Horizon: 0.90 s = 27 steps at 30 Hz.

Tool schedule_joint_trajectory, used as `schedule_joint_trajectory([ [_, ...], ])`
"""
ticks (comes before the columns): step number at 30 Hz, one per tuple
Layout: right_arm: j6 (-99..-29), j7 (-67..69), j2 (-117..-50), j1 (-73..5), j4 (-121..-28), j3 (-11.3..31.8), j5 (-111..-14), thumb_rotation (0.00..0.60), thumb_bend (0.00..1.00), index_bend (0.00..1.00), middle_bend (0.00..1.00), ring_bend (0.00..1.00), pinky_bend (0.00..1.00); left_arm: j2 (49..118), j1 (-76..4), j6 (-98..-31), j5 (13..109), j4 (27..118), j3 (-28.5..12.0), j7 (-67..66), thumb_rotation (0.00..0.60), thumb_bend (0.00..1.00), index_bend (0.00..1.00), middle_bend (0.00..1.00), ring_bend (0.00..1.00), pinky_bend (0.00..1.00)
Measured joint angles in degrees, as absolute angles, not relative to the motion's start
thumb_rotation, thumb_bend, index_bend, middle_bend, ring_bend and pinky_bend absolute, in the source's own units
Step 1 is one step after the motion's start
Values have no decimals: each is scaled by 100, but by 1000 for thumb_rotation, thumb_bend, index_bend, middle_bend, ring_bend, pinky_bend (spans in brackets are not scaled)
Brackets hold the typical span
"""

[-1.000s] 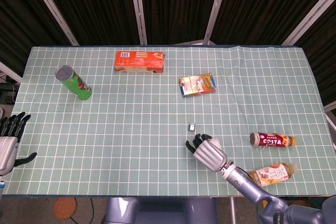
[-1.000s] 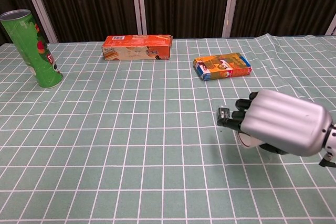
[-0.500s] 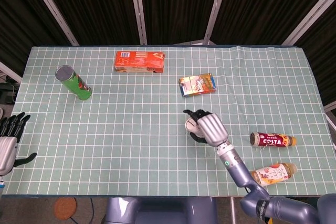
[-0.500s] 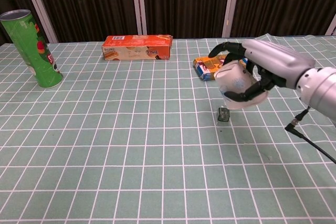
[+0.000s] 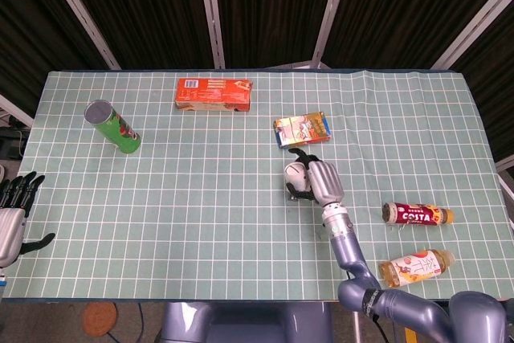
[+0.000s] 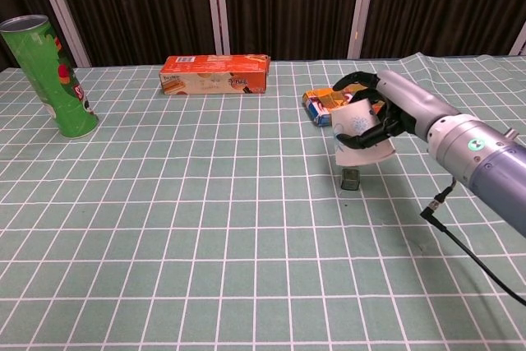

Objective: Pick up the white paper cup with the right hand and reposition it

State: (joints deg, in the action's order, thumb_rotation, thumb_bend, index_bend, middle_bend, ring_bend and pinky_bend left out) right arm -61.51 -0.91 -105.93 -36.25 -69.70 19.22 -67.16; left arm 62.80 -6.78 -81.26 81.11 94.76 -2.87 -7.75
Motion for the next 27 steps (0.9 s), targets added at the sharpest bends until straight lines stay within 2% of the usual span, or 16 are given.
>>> schedule_joint_trajectory([
  [17,-6218,-176,-10879,-3726,-6691,1904,-6657,600,236,200,425,264,403,6257,-674,-8133,8115,9481,-286,-721,600,0,0,0,0,0],
  [27,-6166,-91,-10857,-3708,-6718,1819,-6697,600,204,99,280,183,255,6250,-676,-8133,8119,9481,-285,-711,600,0,0,0,0,0],
])
